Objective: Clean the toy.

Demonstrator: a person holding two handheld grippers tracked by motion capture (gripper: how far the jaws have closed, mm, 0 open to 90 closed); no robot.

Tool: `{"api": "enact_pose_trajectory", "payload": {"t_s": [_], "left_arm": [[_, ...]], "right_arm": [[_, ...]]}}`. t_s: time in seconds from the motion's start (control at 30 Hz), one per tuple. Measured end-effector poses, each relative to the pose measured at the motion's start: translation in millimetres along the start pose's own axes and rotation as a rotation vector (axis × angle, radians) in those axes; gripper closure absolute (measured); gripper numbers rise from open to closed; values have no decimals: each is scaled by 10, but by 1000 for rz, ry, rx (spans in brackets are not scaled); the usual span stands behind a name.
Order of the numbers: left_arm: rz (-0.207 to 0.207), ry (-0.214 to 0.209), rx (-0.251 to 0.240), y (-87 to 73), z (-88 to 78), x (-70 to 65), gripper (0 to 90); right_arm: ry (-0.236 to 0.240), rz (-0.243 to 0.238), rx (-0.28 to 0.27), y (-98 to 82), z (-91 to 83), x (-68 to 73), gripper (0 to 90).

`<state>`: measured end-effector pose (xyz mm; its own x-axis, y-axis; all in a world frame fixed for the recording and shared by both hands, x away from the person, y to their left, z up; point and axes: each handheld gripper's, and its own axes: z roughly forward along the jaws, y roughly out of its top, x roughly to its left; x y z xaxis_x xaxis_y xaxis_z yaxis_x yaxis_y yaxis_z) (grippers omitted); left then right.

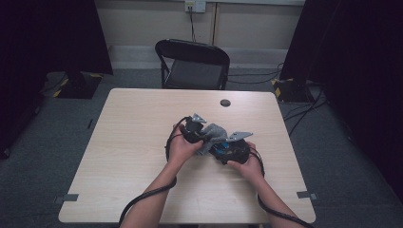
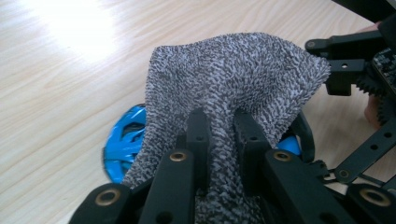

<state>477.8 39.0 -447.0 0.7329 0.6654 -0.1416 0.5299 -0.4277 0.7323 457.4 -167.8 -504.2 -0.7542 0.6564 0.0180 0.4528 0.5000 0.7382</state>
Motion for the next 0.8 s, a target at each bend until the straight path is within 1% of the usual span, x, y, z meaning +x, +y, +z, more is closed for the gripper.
{"api": "enact_pose_trajectory", "payload": {"t_s": [0.07, 0.17, 0.23, 0.3, 0.37, 0.5, 0.57, 0.67, 0.77, 0.8], "left_arm": [[7, -4, 8, -5, 29, -34, 793], [15, -12, 5, -7, 53, -85, 793], [29, -19, 6, 3, 62, -129, 793], [47, -24, 14, 15, 74, -183, 793], [76, -21, 26, 21, 104, -240, 793], [111, -22, 50, 11, 182, -322, 792], [129, -12, 56, 4, 200, -337, 792], [138, -11, 54, -15, 212, -350, 791], [136, -17, 48, -27, 213, -339, 790], [138, -14, 48, -26, 214, -340, 790]], "right_arm": [[0, 0, 0, 0, 0, 0, 242], [0, 0, 0, 0, 0, 0, 242], [0, 0, 0, 0, 0, 0, 242], [0, 0, 0, 0, 0, 0, 242], [0, -1, 0, 0, 0, 0, 242], [-1, -1, 0, 0, 0, 0, 242], [0, -1, 0, 0, 0, 0, 242], [-1, -1, 0, 0, 0, 1, 242], [-1, 0, 1, 0, -1, 1, 242], [-1, 0, 1, 0, -1, 2, 242]]}}
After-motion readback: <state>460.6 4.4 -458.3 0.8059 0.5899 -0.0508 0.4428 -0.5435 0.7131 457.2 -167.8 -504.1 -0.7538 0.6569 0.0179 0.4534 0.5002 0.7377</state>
